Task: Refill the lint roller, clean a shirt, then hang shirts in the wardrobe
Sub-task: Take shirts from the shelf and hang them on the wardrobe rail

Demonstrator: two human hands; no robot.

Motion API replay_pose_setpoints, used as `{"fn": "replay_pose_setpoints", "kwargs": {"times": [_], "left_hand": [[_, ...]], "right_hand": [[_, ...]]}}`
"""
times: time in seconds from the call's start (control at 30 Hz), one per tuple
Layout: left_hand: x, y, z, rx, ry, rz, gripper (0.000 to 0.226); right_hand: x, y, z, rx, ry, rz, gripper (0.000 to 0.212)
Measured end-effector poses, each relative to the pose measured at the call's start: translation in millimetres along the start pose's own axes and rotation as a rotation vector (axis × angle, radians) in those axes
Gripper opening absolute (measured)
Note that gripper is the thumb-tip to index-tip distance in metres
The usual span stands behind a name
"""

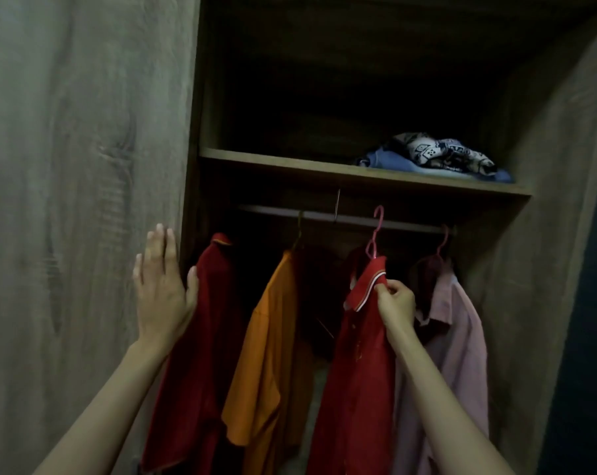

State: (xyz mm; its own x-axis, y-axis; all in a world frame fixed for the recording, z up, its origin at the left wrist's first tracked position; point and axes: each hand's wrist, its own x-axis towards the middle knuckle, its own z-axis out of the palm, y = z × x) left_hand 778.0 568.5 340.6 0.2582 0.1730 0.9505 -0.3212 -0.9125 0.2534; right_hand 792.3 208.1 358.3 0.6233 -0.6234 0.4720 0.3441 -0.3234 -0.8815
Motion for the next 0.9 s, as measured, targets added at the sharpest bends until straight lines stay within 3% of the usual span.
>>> {"fn": "replay_pose_setpoints", "kwargs": {"times": [0.23,0.67,0.9], "left_hand": [[1.6,-9.3,15.6,0.0,0.122,0.009,0.065],[1.7,-10.2,15.2,-0.002,0.122,0.0,0.066],[1.4,-9.5,14.4,0.002,0.102,-0.001,0.066]], "right_hand": [[30.3,1.3,36.1,-0.03,0.012,-0.008,0.013],[20.9,39.0,50.2,-0.106,-0.03,-0.018,0.014],[-3.3,52.5,36.0,-0.223,-0.083,-0.163,0.045]]}}
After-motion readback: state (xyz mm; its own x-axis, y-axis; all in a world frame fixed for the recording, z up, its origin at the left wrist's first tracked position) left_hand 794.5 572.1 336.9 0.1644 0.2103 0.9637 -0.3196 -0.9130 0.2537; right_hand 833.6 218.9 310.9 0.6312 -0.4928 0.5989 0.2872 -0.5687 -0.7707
